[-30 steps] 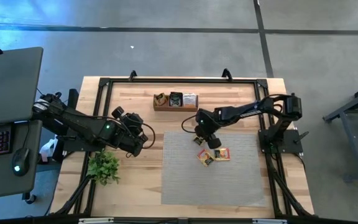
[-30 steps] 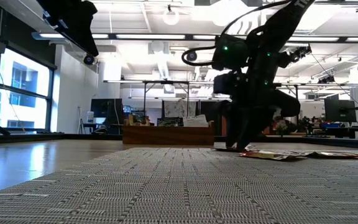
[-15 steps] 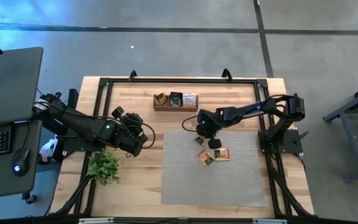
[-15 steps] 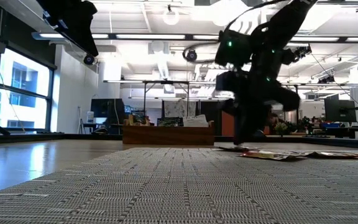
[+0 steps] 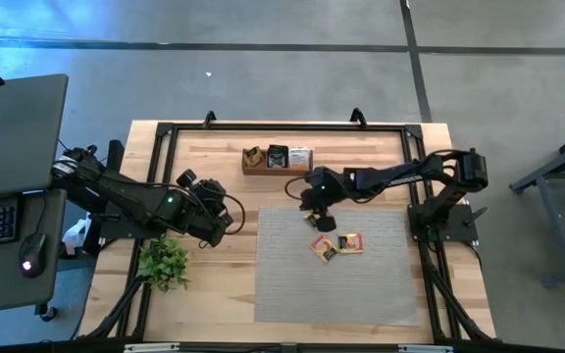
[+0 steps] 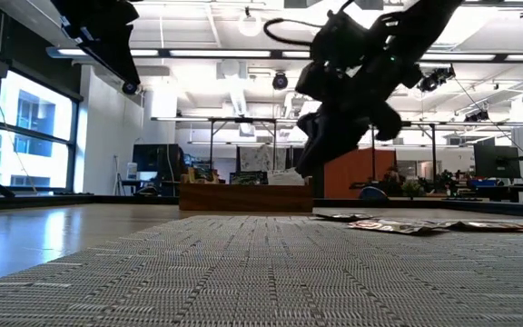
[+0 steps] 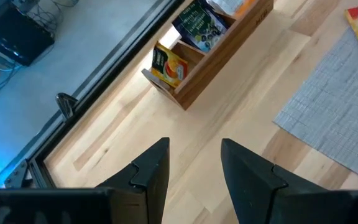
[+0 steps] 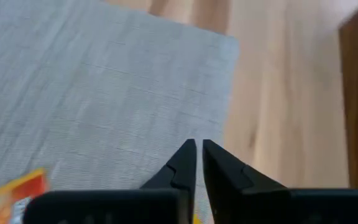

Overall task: Pick & Place Tea
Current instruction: Put the orange tea bag into the left section of the wooden organizer

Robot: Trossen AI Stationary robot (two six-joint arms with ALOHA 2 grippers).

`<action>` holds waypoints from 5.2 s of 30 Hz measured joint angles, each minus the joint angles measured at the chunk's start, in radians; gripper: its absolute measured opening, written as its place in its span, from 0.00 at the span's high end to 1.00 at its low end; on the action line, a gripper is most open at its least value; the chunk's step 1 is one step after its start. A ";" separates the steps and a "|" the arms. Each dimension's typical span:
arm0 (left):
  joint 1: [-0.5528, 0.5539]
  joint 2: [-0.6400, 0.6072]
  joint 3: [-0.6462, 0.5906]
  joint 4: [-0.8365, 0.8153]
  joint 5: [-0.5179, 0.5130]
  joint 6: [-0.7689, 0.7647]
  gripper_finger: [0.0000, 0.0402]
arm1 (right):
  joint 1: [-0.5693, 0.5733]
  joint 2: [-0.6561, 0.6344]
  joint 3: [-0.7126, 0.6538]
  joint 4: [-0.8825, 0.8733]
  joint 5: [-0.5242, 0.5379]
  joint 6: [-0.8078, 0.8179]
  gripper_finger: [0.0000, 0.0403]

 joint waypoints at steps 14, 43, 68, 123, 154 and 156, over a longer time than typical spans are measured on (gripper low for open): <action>0.000 0.000 0.000 0.048 -0.001 -0.054 0.65 | 0.014 0.050 0.002 -0.198 0.007 -0.218 0.51; 0.000 0.000 0.000 0.086 0.025 -0.054 0.65 | -0.071 0.205 0.004 -0.106 -0.166 -0.168 0.92; 0.000 0.000 -0.001 0.085 -0.005 0.000 0.65 | -0.061 0.434 0.286 0.990 0.599 0.551 0.99; 0.000 0.000 -0.001 0.089 -0.003 0.000 0.65 | -0.064 0.685 0.566 0.958 0.650 0.858 0.69; 0.000 0.000 -0.001 0.126 0.015 0.000 0.65 | 0.442 -0.012 0.522 -0.947 0.403 0.525 0.69; 0.000 0.000 -0.001 0.141 0.023 0.000 0.65 | 0.447 -0.009 0.471 -0.950 0.379 0.549 0.65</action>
